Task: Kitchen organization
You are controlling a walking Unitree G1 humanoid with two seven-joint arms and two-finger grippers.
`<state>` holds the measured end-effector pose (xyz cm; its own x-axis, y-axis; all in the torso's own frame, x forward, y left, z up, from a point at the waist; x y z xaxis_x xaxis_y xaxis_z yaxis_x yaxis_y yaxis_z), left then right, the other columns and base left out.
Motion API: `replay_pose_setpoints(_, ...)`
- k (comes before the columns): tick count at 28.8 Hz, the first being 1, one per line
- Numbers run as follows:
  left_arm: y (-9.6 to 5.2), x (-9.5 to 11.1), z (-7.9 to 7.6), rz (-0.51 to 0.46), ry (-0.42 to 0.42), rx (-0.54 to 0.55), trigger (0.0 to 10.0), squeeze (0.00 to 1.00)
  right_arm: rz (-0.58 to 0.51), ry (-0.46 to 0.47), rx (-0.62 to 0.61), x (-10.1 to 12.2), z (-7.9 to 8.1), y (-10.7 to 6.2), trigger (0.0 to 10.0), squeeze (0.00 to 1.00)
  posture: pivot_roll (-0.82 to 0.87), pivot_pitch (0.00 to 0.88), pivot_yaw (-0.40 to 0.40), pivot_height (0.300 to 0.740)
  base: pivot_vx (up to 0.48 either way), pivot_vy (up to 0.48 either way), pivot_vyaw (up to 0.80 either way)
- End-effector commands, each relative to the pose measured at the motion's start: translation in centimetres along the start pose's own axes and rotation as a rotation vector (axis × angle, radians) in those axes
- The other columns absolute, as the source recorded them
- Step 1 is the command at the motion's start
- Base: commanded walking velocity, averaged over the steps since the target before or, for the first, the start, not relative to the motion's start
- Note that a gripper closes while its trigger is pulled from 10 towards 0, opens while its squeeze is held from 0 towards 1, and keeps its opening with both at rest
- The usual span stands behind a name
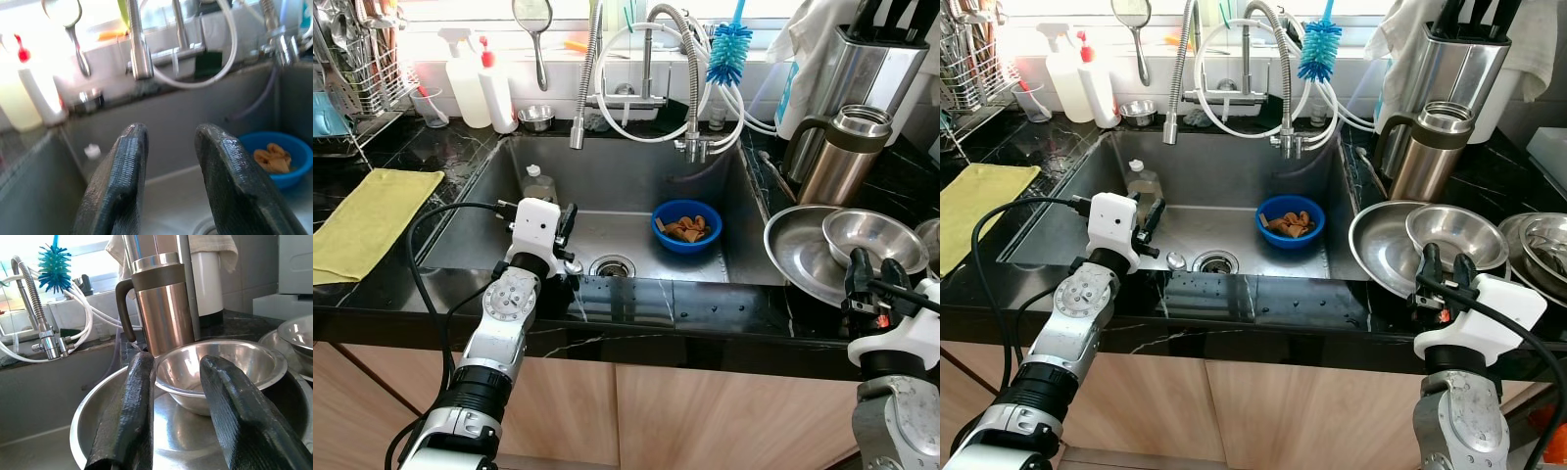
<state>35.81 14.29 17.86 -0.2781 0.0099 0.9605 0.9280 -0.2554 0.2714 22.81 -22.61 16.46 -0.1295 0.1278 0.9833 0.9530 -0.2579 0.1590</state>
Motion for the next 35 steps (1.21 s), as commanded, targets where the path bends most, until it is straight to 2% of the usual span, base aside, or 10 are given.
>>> replay_pose_setpoints(1, 0.1, 1.9, 1.1, -0.059, 0.010, 0.007, 10.0, 0.00, -0.007, -0.004, -0.002, 0.1, 0.1, 0.0, 10.0, 0.00, -0.03, 0.010, 0.050, 0.740, 0.000, 0.000, 0.00)
replay_pose_setpoints(2, -0.8, 2.4, 2.3, -0.056, 0.013, 0.024, 10.0, 0.00, -0.011, -0.003, -0.006, 0.1, 0.0, -0.2, 10.0, 0.00, -0.03, 0.007, 0.056, 0.740, 0.000, 0.000, 0.00)
replay_pose_setpoints(6, -2.4, 2.5, 3.1, -0.038, 0.052, 0.022, 10.0, 0.00, -0.007, -0.001, -0.008, 0.0, 0.0, -0.4, 10.0, 0.00, -0.02, 0.000, 0.060, 0.740, 0.000, 0.000, 0.00)
replay_pose_setpoints(16, -4.1, 1.8, 2.6, -0.014, 0.066, -0.002, 10.0, 0.00, -0.006, -0.008, -0.008, -0.2, 0.0, -0.7, 10.0, 0.00, -0.03, 0.000, 0.067, 0.740, 0.000, 0.000, 0.00)
replay_pose_setpoints(26, -2.8, 1.9, 0.5, -0.005, 0.015, -0.027, 10.0, 0.00, -0.029, -0.030, -0.012, 0.5, -0.5, 0.0, 10.0, 0.00, -0.03, 0.000, 0.062, 0.740, 0.000, 0.000, 0.00)
replay_pose_setpoints(35, -2.1, 2.0, 0.1, 0.002, -0.004, -0.017, 10.0, 0.00, -0.032, -0.051, -0.024, 0.8, -1.0, 0.1, 10.0, 0.00, -0.04, 0.023, 0.053, 0.740, 0.000, 0.000, 0.00)
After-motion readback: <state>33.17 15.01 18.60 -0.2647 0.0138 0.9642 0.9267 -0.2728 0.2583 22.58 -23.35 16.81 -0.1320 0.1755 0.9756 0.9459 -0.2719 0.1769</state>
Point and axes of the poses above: a point about 5 cm out from each wrist's last joint towards the gripper, its own y axis pointing out of the wrist towards the gripper, its own x axis along the axis of the wrist's last joint, z = x × y, the point moved 1 cm from there along y, pointing out of the wrist towards the gripper, and after that the axes turned 12 degrees about -y, right-handed, at the moved point
